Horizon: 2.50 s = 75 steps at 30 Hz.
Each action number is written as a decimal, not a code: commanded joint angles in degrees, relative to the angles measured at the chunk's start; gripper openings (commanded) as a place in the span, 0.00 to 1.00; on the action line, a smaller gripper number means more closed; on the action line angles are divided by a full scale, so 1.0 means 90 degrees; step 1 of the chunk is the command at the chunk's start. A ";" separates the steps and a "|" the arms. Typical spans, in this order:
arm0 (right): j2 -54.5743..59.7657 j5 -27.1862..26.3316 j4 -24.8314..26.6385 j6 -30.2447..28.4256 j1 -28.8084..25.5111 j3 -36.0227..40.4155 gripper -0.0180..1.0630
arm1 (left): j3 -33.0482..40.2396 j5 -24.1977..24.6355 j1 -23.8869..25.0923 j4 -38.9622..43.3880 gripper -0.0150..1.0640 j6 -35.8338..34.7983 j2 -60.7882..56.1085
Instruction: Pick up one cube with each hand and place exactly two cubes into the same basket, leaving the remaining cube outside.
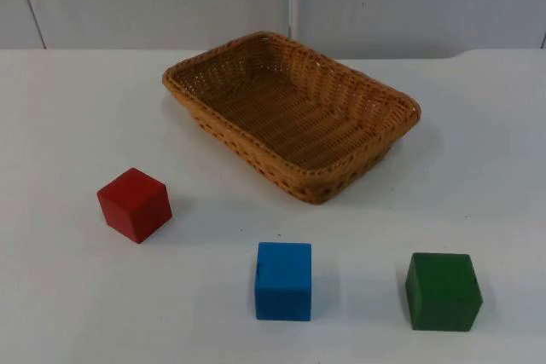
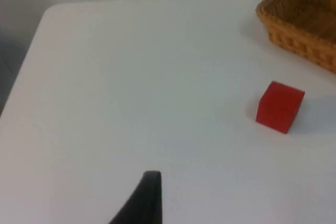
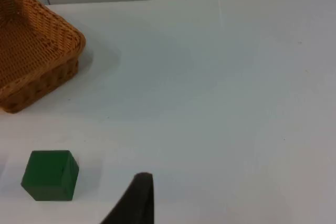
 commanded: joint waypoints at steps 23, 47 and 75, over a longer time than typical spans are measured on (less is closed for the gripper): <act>0.1599 -0.0149 0.0258 -0.0338 -0.0042 -0.0782 0.99 | -0.0134 -0.0254 0.0029 -0.0605 0.99 -0.0055 0.0518; 0.3383 -0.0621 0.1358 -0.1172 -0.0042 -0.0782 0.99 | -0.0147 -0.1376 0.0029 -0.0919 0.99 -0.0055 0.2425; 0.5654 -0.0629 0.1495 -0.1176 -0.0042 -0.2226 0.99 | -0.0147 -0.2802 0.0029 -0.1204 0.99 0.0561 0.4923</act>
